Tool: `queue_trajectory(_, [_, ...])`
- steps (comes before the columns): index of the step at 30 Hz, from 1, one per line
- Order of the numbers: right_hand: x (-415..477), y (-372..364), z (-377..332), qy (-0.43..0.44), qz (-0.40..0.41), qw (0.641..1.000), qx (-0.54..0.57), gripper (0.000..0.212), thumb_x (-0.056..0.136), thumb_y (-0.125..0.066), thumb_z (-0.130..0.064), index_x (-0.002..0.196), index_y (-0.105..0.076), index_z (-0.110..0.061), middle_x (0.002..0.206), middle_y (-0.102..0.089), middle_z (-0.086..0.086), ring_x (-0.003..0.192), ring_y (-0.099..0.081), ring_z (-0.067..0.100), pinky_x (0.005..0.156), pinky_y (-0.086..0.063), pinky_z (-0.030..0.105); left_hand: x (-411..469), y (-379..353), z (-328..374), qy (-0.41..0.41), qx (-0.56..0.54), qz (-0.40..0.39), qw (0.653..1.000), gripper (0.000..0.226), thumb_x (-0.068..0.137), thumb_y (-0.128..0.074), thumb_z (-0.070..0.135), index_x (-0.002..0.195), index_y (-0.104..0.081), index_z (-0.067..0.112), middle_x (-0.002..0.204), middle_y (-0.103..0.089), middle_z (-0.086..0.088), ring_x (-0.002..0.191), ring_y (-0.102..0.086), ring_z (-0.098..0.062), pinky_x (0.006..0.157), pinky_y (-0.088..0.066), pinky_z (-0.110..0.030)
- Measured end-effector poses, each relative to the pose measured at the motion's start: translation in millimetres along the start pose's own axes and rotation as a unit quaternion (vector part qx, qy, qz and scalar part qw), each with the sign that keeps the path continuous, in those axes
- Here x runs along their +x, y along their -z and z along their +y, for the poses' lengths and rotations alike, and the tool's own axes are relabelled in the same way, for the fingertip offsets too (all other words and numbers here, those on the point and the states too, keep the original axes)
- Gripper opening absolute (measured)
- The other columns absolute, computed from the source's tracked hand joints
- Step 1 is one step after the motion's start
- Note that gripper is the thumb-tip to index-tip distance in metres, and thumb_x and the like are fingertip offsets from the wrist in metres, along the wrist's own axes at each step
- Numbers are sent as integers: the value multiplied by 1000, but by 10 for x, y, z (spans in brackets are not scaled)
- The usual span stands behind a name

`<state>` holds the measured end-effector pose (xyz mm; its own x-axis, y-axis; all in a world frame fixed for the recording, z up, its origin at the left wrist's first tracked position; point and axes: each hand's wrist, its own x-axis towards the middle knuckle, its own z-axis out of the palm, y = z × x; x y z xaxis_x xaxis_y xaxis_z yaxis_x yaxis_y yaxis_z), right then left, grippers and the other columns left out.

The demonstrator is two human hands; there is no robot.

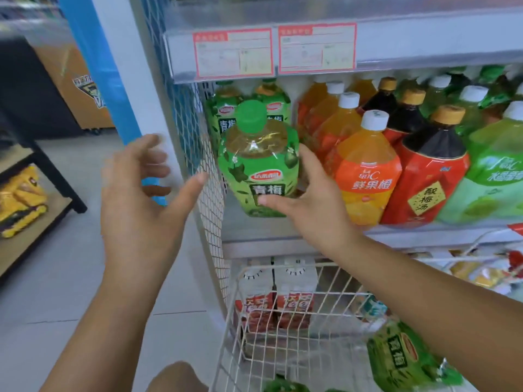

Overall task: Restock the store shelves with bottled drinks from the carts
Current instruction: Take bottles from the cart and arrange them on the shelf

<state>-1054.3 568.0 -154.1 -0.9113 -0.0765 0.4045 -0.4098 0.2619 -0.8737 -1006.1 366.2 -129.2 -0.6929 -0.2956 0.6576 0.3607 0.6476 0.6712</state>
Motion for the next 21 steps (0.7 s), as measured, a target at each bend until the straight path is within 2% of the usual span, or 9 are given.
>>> queue_trajectory(3, [262, -175, 228, -19, 9, 999, -31, 85, 66, -86, -24, 138, -42, -23, 122, -63, -11, 113, -58, 8, 102, -47, 36, 18, -33, -118, -8, 42, 51, 998, 58, 82, -75, 31, 133, -49, 18, 110, -42, 2, 90, -57, -17, 75, -53, -28])
queue_trajectory(7, [505, -382, 383, -55, 16, 998, -1, 74, 71, -84, -17, 133, -44, -17, 108, -60, -16, 107, -56, 8, 98, -46, 29, 73, -94, -144, -4, 41, 79, 996, 61, 84, -73, 32, 136, -44, 18, 111, -41, 5, 91, -53, -10, 74, -51, -27])
queue_trajectory(9, [636, -477, 406, -70, 19, 997, -11, 79, 73, -83, -24, 137, -38, -12, 121, -60, -4, 114, -54, 13, 98, -43, 26, 105, -144, -160, 13, 40, 74, 996, 55, 85, -71, 33, 133, -48, 20, 109, -44, 6, 94, -50, 4, 78, -46, -13])
queue_trajectory(11, [760, -558, 424, -84, 4, 996, -32, 79, 77, -79, -30, 138, -34, -10, 127, -56, -3, 118, -51, 12, 92, -38, 19, 116, -176, -170, 13, 47, 80, 996, 45, 86, -71, 32, 126, -56, 19, 104, -47, 6, 90, -45, 15, 75, -36, -1])
queue_trajectory(13, [877, -641, 447, -97, -11, 995, -15, 77, 80, -77, -28, 140, -32, -11, 127, -52, -5, 115, -45, 6, 91, -34, 17, 122, -186, -201, 7, 48, 90, 995, 41, 86, -71, 31, 123, -60, 18, 102, -51, 4, 86, -45, 15, 76, -37, -2])
queue_trajectory(15, [993, -728, 499, -102, -17, 995, 7, 78, 83, -74, -26, 144, -29, -12, 134, -50, -2, 117, -41, 5, 95, -33, 19, 122, -191, -231, -3, 52, 95, 994, 40, 86, -70, 30, 122, -62, 17, 100, -53, 2, 87, -45, 14, 79, -41, -6])
queue_trajectory(18, [1129, -849, 591, -91, -7, 996, 14, 82, 85, -72, -29, 149, -23, -14, 143, -45, -1, 129, -38, 9, 100, -28, 19, 120, -229, -265, -20, 50, 109, 993, 38, 85, -70, 28, 121, -63, 16, 97, -49, 6, 89, -43, 10, 82, -47, -18])
queue_trajectory(21, [1250, -949, 707, -81, -3, 997, 9, 86, 86, -69, -33, 152, -17, -15, 152, -36, 2, 140, -31, 18, 101, -22, 18, 119, -261, -303, -21, 40, 120, 992, 40, 85, -70, 26, 121, -63, 12, 97, -46, 2, 89, -42, 13, 82, -42, -13])
